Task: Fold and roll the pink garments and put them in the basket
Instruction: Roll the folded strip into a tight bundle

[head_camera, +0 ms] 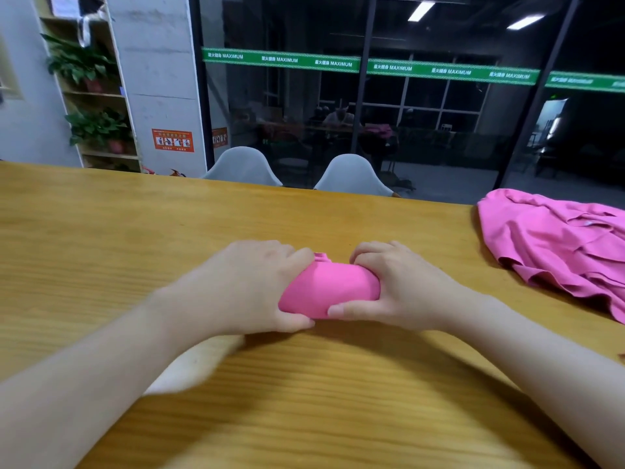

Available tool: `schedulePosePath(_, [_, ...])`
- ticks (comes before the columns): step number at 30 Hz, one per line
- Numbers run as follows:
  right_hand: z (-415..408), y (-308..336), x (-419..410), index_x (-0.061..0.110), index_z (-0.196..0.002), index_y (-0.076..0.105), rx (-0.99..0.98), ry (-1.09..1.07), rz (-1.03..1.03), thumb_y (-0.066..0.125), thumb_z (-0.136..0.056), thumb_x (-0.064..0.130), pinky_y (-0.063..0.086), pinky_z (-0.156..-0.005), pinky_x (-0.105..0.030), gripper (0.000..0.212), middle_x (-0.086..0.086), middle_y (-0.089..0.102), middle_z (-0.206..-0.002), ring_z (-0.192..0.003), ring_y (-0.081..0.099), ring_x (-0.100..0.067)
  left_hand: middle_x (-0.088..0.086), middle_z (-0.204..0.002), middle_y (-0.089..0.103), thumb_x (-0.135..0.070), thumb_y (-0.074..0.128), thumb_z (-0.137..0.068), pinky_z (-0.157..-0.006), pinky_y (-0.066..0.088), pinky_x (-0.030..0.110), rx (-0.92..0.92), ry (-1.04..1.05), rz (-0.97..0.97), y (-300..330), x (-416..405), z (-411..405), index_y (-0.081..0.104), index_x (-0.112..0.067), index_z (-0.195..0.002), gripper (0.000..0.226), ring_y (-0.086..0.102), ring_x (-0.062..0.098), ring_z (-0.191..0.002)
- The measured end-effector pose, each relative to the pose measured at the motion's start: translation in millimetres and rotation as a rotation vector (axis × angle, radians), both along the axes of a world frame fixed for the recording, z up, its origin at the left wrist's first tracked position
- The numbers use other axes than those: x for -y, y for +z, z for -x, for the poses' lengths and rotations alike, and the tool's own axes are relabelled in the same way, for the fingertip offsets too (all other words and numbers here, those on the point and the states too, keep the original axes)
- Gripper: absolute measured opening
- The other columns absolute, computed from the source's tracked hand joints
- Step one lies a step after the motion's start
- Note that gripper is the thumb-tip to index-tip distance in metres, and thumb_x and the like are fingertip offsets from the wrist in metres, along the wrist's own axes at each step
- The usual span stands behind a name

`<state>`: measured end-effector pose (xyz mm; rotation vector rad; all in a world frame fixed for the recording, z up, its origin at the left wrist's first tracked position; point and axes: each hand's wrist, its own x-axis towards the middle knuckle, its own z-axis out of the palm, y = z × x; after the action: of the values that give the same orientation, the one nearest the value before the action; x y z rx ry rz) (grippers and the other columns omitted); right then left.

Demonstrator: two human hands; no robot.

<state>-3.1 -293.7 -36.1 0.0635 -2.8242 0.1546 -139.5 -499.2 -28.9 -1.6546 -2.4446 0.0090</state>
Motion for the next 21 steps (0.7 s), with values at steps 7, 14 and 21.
schedulePosePath(7, [0.8,-2.5,2.0,0.022,-0.089,0.065,-0.069,-0.053,-0.066,0.040,-0.074,0.097,0.045,-0.085,-0.036,0.080,0.011,0.058,-0.096,-0.087,0.056,-0.011,-0.015,-0.088,0.065,-0.088,0.067,-0.055,-0.076,0.055,0.040,0.247,0.072,-0.009,10.6,1.7,7.1,0.053,-0.040,-0.098,0.066,0.061,0.010,-0.083])
schedulePosePath(14, [-4.7,-3.5,8.7,0.021,-0.083,0.058,-0.200,0.013,-0.307,0.045,-0.071,0.097,0.040,-0.086,-0.034,0.077,0.011,0.053,-0.083,-0.075,0.049,-0.012,-0.016,-0.094,0.064,-0.085,0.073,-0.054,-0.079,0.056,0.039,0.388,0.093,0.016,12.5,7.7,4.3,0.055,-0.041,-0.097,0.064,0.060,0.006,-0.087])
schedulePosePath(21, [2.5,5.2,2.9,0.022,-0.072,0.054,0.022,-0.039,0.160,0.066,-0.065,0.089,0.048,-0.066,-0.043,0.068,0.006,0.058,-0.073,-0.067,0.054,-0.013,-0.017,-0.092,0.062,-0.083,0.066,-0.063,-0.071,0.046,0.030,0.035,0.010,-0.130,1.2,1.6,3.2,0.050,-0.039,-0.106,0.063,0.057,0.010,-0.085])
